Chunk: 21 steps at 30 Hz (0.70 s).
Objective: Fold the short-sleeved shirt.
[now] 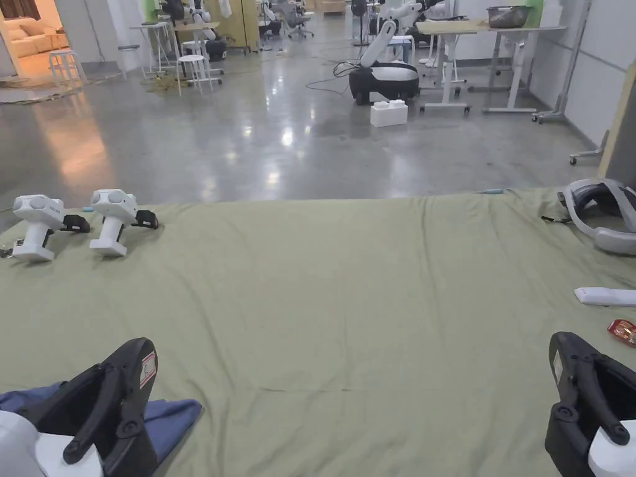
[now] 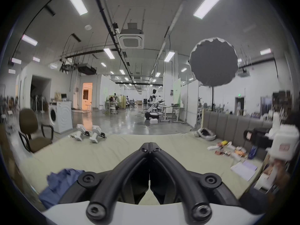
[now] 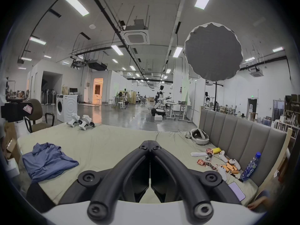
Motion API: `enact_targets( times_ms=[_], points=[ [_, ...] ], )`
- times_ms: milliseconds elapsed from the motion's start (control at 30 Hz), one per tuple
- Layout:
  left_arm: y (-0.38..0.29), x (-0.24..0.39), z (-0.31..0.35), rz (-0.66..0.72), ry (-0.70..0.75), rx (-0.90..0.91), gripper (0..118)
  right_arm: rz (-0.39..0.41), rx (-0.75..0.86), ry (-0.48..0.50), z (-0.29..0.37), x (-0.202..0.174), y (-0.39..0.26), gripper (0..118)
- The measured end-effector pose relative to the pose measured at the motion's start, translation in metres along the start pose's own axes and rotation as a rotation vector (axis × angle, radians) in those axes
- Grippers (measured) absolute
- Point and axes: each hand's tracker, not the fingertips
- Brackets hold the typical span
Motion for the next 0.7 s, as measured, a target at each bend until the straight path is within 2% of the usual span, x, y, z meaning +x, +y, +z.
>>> enact_targets(
  times_ms=[33,100,167,300,433,567,700],
  points=[
    [-0.001,0.006,0.0,-0.059,0.016,-0.009,1,0.005,0.005,0.009,0.001,-0.001,0.001,2],
    [-0.002,0.018,-0.001,-0.182,0.066,-0.018,1,0.086,0.033,0.008,0.002,-0.005,-0.001,2],
    [-0.002,0.024,-0.002,-0.207,0.063,-0.026,1,0.149,0.036,0.004,0.002,-0.009,-0.002,2],
    [0.0,0.014,0.001,-0.092,0.012,-0.014,1,0.09,0.024,0.046,0.001,-0.008,-0.005,2],
    [-0.002,0.003,0.001,-0.117,0.053,-0.035,1,0.103,0.024,0.036,0.002,-0.008,-0.012,2],
    [-0.004,-0.006,0.006,-0.05,0.033,-0.028,1,0.086,0.012,0.033,0.001,-0.008,-0.016,2],
    [-0.008,-0.006,0.006,-0.058,0.041,-0.046,1,0.104,0.009,0.043,0.001,-0.011,-0.017,2]
  ],
)
